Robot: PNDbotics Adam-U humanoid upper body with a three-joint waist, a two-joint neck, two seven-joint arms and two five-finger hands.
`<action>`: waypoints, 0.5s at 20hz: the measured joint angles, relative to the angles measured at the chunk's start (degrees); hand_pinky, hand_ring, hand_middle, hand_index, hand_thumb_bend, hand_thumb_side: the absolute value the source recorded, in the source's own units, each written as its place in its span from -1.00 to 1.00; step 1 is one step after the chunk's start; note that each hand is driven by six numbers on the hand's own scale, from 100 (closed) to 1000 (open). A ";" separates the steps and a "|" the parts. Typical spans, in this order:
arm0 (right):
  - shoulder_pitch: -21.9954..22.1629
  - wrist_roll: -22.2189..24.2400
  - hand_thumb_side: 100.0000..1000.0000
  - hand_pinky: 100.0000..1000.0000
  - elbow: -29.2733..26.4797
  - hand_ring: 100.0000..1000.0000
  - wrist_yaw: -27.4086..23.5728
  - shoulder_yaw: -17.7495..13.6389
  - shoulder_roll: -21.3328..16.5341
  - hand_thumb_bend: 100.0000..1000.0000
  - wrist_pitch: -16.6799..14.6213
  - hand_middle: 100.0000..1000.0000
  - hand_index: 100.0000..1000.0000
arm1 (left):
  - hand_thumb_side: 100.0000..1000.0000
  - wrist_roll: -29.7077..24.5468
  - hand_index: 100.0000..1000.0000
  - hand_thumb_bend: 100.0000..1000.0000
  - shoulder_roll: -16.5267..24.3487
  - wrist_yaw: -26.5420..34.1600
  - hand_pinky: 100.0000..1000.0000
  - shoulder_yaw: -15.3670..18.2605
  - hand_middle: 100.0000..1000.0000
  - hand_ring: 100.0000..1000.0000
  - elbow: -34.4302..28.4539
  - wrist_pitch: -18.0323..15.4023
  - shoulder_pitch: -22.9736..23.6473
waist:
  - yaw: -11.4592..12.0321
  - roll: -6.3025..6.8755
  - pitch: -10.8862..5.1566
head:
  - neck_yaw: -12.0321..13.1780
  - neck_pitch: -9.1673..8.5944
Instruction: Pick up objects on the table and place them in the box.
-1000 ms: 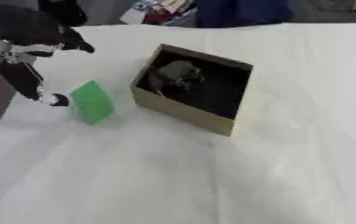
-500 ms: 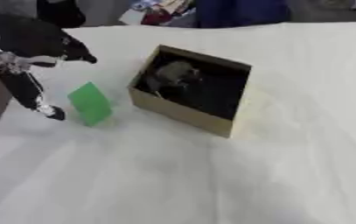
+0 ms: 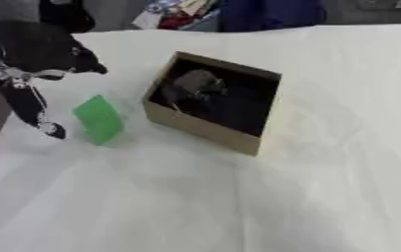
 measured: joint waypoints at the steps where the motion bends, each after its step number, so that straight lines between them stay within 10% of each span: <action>1: 0.00 0.04 0.03 0.90 -0.06 0.65 0.00 0.00 0.02 -0.49 0.04 0.58 0.73 | -0.01 0.11 1.00 0.29 -0.10 -0.02 0.82 -0.11 0.71 0.77 0.34 -0.11 -0.24 | -0.04 0.01 0.10 | 0.03 -0.02; 10: 0.02 0.05 0.04 0.91 -0.61 0.65 -0.01 -0.03 0.39 -0.50 0.40 0.58 0.73 | -0.04 1.18 1.00 0.23 -1.57 -1.07 0.82 -1.96 0.72 0.75 4.01 -1.19 -1.74 | -0.49 0.14 0.50 | 0.36 -0.50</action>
